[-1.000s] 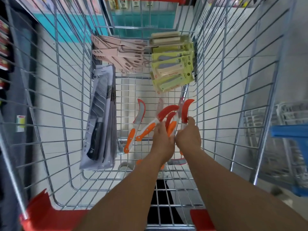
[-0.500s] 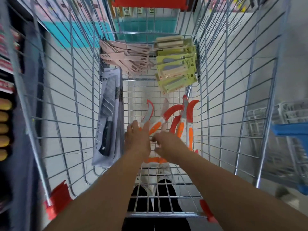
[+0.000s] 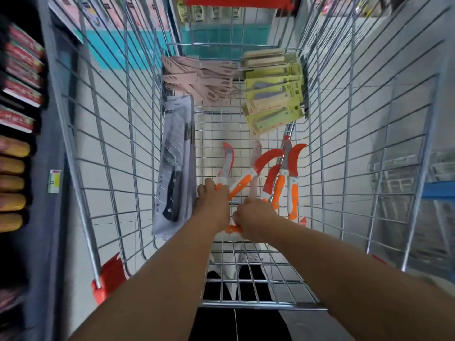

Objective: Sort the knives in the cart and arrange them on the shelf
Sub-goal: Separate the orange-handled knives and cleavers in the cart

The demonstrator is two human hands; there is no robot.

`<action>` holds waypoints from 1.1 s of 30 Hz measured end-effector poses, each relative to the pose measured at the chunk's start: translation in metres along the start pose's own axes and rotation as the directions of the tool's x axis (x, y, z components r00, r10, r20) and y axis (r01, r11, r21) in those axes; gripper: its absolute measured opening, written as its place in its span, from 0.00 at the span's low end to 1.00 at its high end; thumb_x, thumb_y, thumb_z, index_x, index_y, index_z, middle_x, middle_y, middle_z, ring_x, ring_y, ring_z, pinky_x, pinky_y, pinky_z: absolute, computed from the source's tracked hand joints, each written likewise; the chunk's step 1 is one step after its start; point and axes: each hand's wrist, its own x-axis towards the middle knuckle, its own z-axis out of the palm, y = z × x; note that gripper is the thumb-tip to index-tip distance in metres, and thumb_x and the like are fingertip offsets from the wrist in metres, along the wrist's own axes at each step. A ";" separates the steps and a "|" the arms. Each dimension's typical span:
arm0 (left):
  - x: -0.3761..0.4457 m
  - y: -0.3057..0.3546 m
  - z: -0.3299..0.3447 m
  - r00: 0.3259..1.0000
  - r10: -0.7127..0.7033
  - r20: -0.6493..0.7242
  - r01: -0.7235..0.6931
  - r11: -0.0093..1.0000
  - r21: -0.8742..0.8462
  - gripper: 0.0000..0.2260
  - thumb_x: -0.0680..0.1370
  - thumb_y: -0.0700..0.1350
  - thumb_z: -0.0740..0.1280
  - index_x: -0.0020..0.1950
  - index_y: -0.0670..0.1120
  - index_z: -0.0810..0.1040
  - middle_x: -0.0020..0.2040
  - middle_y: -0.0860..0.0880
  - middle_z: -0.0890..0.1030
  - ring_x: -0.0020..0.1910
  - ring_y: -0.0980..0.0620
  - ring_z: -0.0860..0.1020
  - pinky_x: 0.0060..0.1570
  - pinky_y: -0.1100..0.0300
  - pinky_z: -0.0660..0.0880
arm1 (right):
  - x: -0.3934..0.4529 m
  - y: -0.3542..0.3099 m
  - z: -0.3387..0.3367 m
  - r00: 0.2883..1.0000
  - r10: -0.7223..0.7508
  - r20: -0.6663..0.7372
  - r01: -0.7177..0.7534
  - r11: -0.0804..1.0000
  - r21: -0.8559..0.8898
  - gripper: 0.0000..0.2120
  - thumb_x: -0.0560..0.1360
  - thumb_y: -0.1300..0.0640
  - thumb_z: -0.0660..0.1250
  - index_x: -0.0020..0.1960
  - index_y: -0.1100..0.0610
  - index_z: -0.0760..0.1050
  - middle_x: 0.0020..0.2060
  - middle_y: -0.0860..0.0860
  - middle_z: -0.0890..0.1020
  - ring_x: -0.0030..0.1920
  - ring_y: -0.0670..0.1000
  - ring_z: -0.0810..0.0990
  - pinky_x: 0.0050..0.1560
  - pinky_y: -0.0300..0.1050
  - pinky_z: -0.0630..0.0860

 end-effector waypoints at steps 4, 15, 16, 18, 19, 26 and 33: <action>-0.001 0.007 -0.008 0.989 0.017 0.148 -0.008 0.998 -0.062 0.19 0.77 0.41 0.64 0.69 0.49 0.69 0.70 0.45 0.62 0.62 0.45 0.68 0.55 0.54 0.73 | -0.004 0.008 -0.011 0.995 0.093 0.031 -0.097 0.971 0.217 0.09 0.76 0.56 0.63 0.52 0.55 0.78 0.45 0.52 0.79 0.44 0.53 0.77 0.41 0.45 0.72; 0.001 0.031 -0.039 0.990 -0.136 0.046 0.121 0.614 -0.780 0.12 0.80 0.41 0.56 0.59 0.47 0.76 0.51 0.47 0.81 0.45 0.48 0.79 0.45 0.52 0.77 | -0.023 0.037 -0.076 0.839 0.451 -0.304 0.032 0.518 0.855 0.06 0.76 0.59 0.63 0.43 0.61 0.73 0.33 0.50 0.74 0.33 0.48 0.71 0.37 0.44 0.69; 0.003 0.032 -0.041 0.990 -0.137 -0.008 0.090 0.686 -0.722 0.12 0.80 0.42 0.57 0.59 0.48 0.76 0.53 0.48 0.80 0.46 0.49 0.77 0.43 0.56 0.74 | -0.026 0.040 -0.083 0.802 0.496 -0.332 0.058 0.489 0.870 0.05 0.75 0.60 0.63 0.42 0.61 0.73 0.31 0.49 0.74 0.31 0.47 0.71 0.36 0.43 0.70; 0.009 0.031 -0.040 0.978 -0.184 -0.103 0.087 0.796 -0.599 0.12 0.80 0.43 0.58 0.61 0.48 0.76 0.56 0.48 0.78 0.48 0.51 0.75 0.42 0.60 0.68 | -0.034 0.046 -0.098 0.712 0.582 -0.393 0.115 0.456 0.883 0.03 0.74 0.60 0.65 0.43 0.60 0.75 0.32 0.48 0.77 0.31 0.44 0.74 0.35 0.40 0.72; 0.013 0.030 -0.039 0.969 -0.208 -0.134 0.104 0.834 -0.542 0.13 0.80 0.43 0.59 0.62 0.48 0.75 0.59 0.47 0.76 0.50 0.50 0.74 0.43 0.60 0.67 | -0.038 0.050 -0.104 0.660 0.614 -0.432 0.144 0.461 0.876 0.02 0.73 0.59 0.66 0.44 0.57 0.75 0.34 0.48 0.78 0.33 0.44 0.76 0.36 0.40 0.73; 0.026 0.007 -0.008 0.986 -0.162 -0.033 0.150 0.962 -0.226 0.26 0.76 0.41 0.65 0.72 0.52 0.64 0.61 0.44 0.70 0.57 0.44 0.73 0.48 0.53 0.75 | -0.040 0.062 -0.083 0.660 0.518 -0.544 -0.088 0.772 0.629 0.09 0.79 0.55 0.59 0.58 0.53 0.73 0.52 0.44 0.72 0.44 0.44 0.74 0.43 0.39 0.69; 0.032 0.011 0.007 0.984 -0.157 -0.082 0.142 0.976 -0.167 0.23 0.76 0.40 0.67 0.68 0.47 0.63 0.59 0.43 0.69 0.57 0.43 0.71 0.50 0.51 0.75 | -0.042 0.045 -0.021 0.808 0.523 -0.273 -0.370 0.810 0.456 0.23 0.76 0.69 0.58 0.70 0.62 0.63 0.70 0.65 0.58 0.65 0.61 0.68 0.57 0.49 0.73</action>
